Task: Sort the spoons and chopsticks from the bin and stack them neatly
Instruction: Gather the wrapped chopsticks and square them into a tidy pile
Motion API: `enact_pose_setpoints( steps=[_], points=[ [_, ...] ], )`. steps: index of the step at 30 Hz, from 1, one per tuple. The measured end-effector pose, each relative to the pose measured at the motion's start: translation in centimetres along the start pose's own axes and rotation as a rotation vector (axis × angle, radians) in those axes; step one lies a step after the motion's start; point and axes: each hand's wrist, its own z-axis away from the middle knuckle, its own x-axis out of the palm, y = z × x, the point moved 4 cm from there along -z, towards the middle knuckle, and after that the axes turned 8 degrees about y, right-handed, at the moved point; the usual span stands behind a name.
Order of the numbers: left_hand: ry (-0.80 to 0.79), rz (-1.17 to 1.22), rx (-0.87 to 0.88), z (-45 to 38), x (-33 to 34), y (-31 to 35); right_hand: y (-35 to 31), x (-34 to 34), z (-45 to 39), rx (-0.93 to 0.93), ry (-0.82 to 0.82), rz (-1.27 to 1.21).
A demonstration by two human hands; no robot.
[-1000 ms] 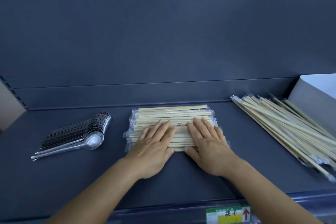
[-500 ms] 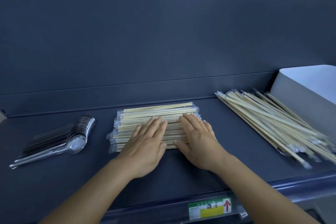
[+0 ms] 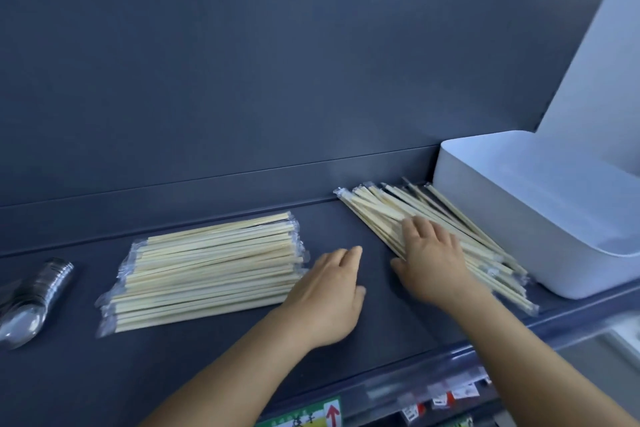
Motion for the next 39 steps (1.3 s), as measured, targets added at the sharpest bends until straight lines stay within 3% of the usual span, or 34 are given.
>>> enact_pose_setpoints(
  steps=[4, 12, 21, 27, 33, 39],
  points=[
    [-0.092, 0.037, -0.095, -1.7, 1.6, 0.8, -0.5, 0.4, 0.0, -0.114, 0.004, -0.05],
    [-0.083, 0.07, -0.223, -2.8, 2.2, 0.4, -1.7, 1.3, -0.5, -0.178, -0.002, -0.019],
    [-0.044, 0.102, -0.209, -3.2, 2.1, 0.9, -2.6, 1.1, -1.3, -0.287, -0.004, -0.102],
    [-0.084, 0.147, -0.24, -3.3, 1.8, 0.6, -2.6, 1.5, -1.7, -0.141, -0.087, -0.111],
    [-0.083, 0.266, -0.29, -3.3, 1.5, 0.1, -3.5, 2.0, -2.4, -0.11, -0.024, -0.045],
    [0.002, 0.507, -0.267, -3.5, 0.1, 0.4, -2.8, 0.7, -3.4, 0.037, -0.006, -0.205]
  ],
)
